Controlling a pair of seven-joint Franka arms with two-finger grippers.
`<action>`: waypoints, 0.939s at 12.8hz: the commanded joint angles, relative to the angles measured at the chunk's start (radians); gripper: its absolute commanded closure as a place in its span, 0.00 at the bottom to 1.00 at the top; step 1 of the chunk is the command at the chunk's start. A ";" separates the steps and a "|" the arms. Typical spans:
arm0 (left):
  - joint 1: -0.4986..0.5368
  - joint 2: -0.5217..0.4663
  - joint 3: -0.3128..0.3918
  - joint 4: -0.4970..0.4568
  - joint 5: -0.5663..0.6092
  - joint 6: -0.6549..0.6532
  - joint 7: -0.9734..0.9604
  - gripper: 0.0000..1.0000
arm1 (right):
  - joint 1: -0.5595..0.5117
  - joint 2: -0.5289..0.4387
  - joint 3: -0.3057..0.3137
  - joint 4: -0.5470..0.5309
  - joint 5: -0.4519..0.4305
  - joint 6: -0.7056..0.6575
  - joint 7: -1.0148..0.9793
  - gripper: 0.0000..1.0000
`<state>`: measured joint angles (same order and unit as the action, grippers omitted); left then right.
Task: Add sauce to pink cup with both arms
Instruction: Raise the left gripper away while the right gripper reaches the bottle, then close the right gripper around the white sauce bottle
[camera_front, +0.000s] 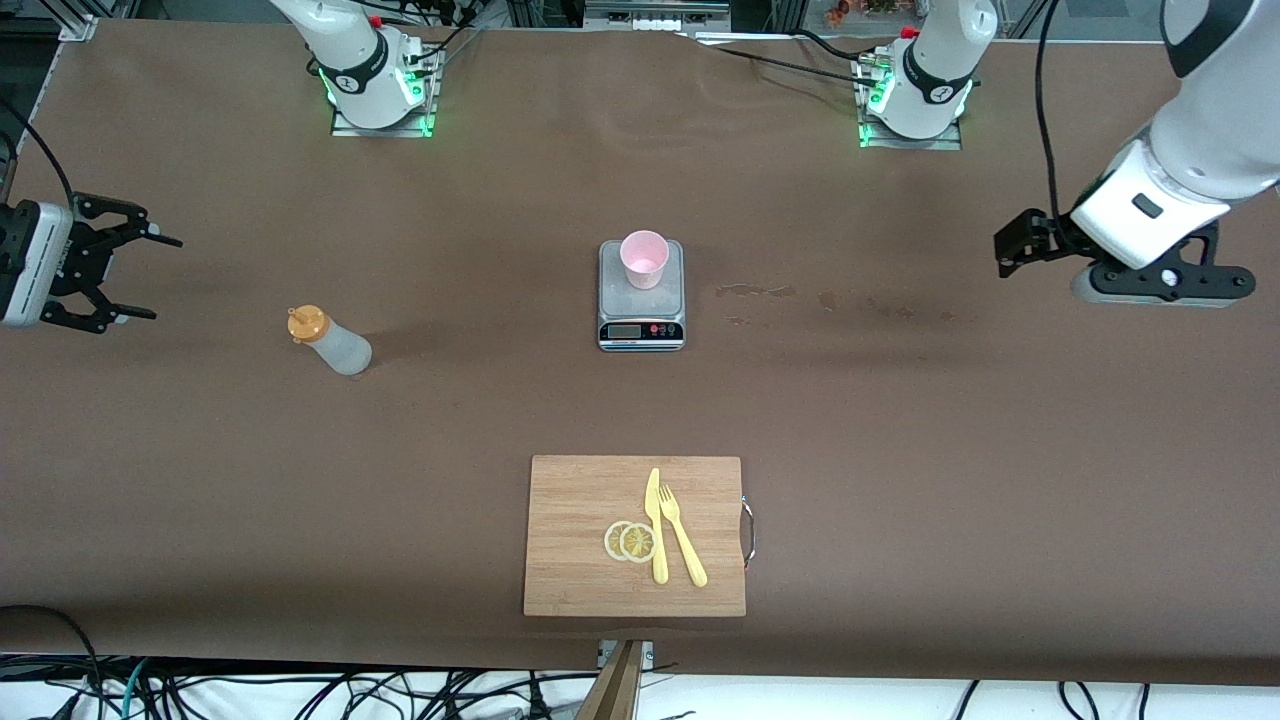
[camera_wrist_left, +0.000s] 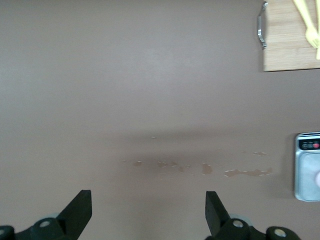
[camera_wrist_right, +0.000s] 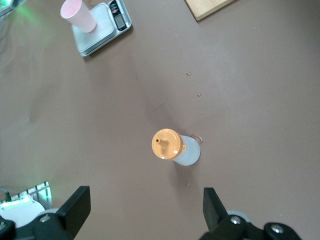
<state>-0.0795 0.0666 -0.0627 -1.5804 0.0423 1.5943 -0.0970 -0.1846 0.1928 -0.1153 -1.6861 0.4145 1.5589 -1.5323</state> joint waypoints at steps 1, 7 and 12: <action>-0.020 -0.111 0.053 -0.147 0.005 0.070 0.077 0.00 | -0.059 0.068 0.003 0.000 0.050 -0.026 -0.171 0.00; -0.009 -0.106 0.057 -0.118 0.005 0.065 0.126 0.00 | -0.122 0.281 -0.003 0.002 0.219 -0.030 -0.596 0.00; 0.000 -0.105 0.046 -0.099 -0.001 0.013 0.056 0.00 | -0.122 0.378 -0.003 -0.010 0.283 -0.065 -0.755 0.00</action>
<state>-0.0794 -0.0267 -0.0138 -1.6830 0.0423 1.6356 -0.0161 -0.2983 0.5525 -0.1198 -1.6999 0.6726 1.5229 -2.2317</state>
